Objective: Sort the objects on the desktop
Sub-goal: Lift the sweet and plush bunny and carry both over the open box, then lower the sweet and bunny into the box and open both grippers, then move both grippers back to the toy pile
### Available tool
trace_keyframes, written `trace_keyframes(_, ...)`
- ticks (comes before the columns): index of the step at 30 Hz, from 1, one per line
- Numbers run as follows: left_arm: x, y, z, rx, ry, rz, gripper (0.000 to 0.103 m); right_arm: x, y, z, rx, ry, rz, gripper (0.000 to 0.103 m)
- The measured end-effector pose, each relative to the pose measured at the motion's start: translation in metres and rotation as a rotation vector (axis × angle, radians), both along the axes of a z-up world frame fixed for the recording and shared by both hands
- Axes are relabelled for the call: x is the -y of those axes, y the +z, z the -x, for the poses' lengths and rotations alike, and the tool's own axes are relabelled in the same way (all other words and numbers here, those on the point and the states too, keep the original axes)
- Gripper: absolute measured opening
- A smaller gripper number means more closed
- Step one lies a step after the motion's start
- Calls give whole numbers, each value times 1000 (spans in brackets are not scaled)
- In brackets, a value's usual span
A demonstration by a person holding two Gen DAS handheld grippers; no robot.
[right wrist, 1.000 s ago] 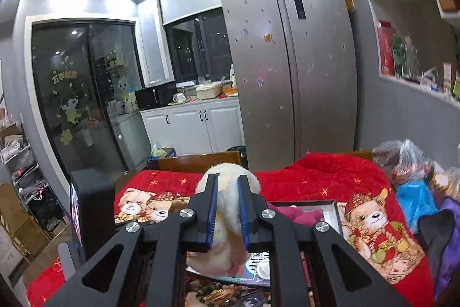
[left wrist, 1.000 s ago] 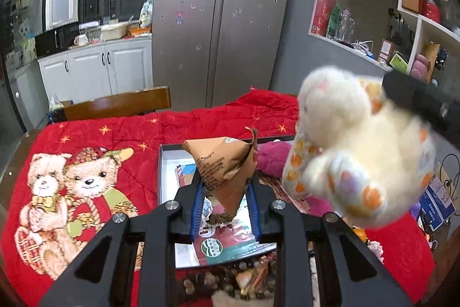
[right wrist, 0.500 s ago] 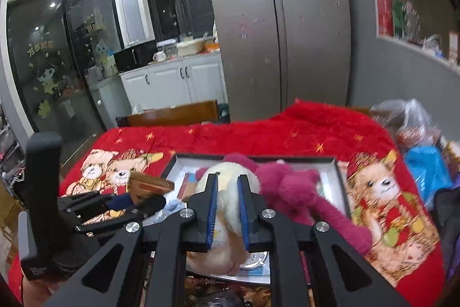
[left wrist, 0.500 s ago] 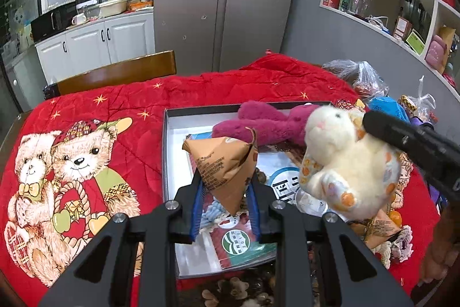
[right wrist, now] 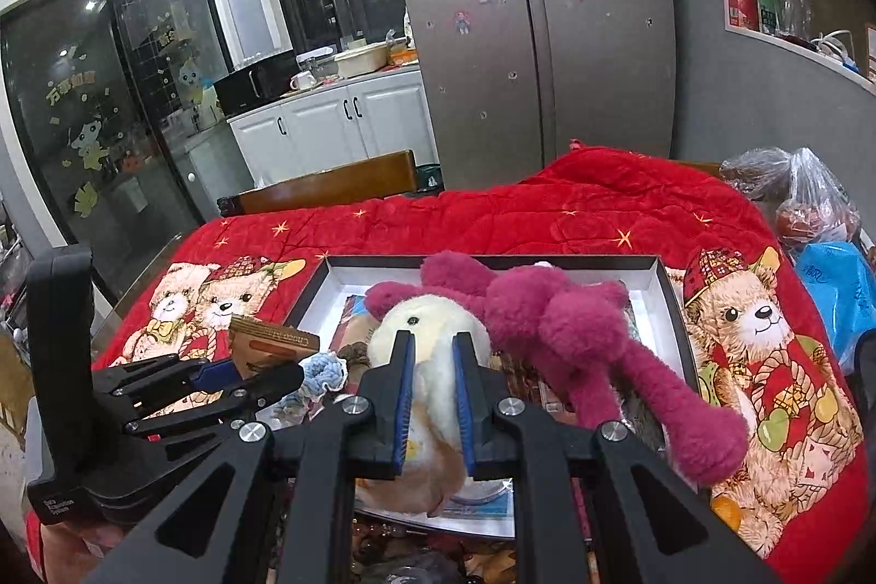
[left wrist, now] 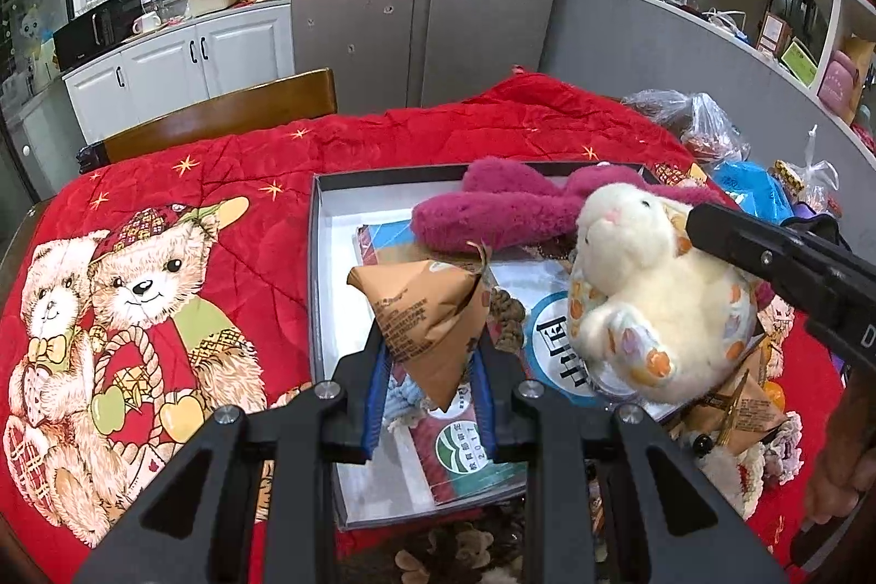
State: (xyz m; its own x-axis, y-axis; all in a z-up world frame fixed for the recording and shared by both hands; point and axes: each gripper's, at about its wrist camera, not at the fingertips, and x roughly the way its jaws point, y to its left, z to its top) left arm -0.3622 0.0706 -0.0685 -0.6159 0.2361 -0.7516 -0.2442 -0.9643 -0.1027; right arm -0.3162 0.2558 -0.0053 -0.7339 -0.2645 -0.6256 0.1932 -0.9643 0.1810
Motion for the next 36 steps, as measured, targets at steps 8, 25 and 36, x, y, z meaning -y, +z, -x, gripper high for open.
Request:
trace_keyframes(8,-3,-7,3,18,6,32,36,-3,-5,5,33,1,14,19)
trace_keyframes(25,9,6,2,-1,46,45,68,-9,11,-2,-16,0,33,60)
trace_keyframes(36,33,52,-15,-78,92,14,75,-6,36,-22,-55,34,19,72)
